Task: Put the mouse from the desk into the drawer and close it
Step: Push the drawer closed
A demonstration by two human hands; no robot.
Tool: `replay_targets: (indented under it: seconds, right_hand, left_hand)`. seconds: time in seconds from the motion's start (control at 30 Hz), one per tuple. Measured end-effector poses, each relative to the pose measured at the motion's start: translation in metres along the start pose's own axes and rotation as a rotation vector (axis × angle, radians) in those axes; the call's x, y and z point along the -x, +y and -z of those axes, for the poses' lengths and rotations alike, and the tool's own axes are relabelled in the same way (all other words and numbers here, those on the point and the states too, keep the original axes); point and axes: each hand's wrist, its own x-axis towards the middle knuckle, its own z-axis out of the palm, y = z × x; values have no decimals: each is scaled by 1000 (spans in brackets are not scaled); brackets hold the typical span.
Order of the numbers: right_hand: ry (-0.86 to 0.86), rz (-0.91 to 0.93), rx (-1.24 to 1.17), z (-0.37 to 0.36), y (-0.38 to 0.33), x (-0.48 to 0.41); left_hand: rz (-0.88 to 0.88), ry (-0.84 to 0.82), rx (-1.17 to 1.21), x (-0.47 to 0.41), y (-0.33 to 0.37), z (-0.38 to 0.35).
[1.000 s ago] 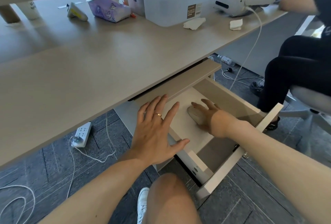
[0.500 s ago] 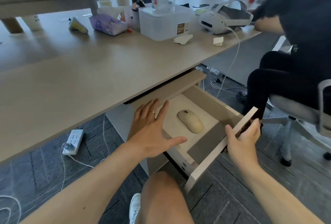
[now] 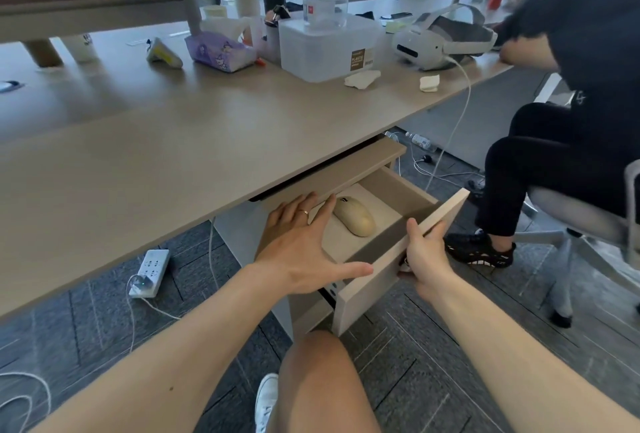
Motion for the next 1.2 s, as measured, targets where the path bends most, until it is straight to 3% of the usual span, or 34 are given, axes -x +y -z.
replay_targets:
  seconds: [0.4,0.87,1.2]
  right_hand:
    - [-28,-14,-30,-60,-27,-27]
    - [-187,-39,-241,-102,-27,-26]
    - [-171,-41,-203,-127,-27,-37]
  left_hand:
    - [-118,214,-63,-9,-26,-16]
    - [-163,284,-42,-15,-41,-14]
    - [-166,305,1,-19,-45,-15]
